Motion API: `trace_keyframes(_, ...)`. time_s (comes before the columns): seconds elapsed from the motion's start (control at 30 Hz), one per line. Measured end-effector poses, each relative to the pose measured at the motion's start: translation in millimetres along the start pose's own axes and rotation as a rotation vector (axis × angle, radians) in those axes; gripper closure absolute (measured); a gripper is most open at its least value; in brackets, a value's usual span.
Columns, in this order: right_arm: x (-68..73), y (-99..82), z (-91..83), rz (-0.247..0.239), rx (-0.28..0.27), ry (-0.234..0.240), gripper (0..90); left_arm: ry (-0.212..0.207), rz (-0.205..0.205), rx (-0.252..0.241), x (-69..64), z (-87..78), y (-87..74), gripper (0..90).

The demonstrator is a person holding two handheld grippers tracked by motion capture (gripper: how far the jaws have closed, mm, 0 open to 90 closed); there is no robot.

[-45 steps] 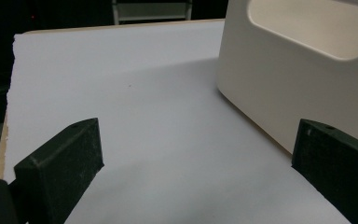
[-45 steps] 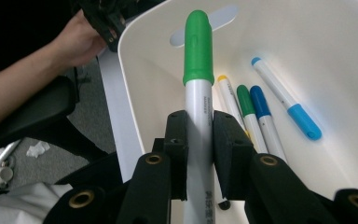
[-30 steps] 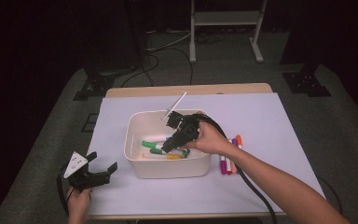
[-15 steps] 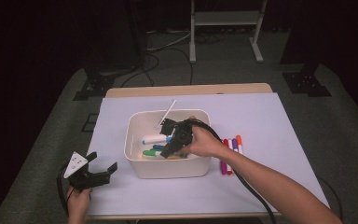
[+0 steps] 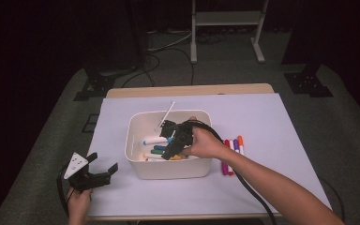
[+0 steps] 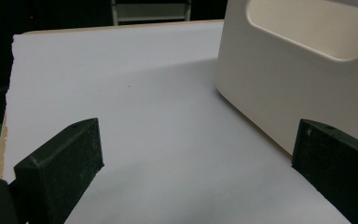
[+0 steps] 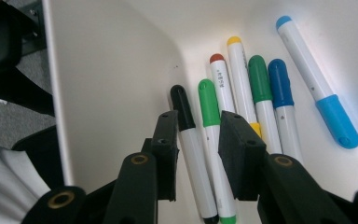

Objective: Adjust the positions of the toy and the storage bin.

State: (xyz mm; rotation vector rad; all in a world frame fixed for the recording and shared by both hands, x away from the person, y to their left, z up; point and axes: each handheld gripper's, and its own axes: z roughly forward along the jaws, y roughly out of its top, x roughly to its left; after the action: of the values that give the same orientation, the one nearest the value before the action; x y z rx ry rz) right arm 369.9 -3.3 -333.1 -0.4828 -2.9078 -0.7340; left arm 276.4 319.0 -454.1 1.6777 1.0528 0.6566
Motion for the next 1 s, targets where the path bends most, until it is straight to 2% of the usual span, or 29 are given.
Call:
trace_keyframes(0.23, 2.5, -9.4, -25.8, 0.015, -0.072, 0.004, 61.9, 0.002, 0.003, 0.0, -0.3, 0.0, 0.1, 0.5)
trace_keyframes(0.47, 2.7, -27.1, -54.7, 0.036, -0.139, -0.012, 57.8, 0.003, 0.004, 0.002, -0.6, -0.1, 0.1, 0.5)
trace_keyframes(0.6, 0.8, -38.4, -71.4, 0.069, -0.165, -0.022, 55.0, 0.002, 0.005, 0.003, -0.7, -0.1, 0.2, 0.5)
trace_keyframes(0.87, -5.5, -65.2, -97.7, 0.1, -0.222, -0.057, 51.6, 0.002, 0.005, 0.003, -1.0, -0.1, 0.1, 0.5)
trace_keyframes(1.0, -10.3, -82.3, -109.7, 0.147, -0.251, -0.078, 50.7, 0.003, 0.005, 0.001, -1.1, -0.1, 0.0, 0.6)
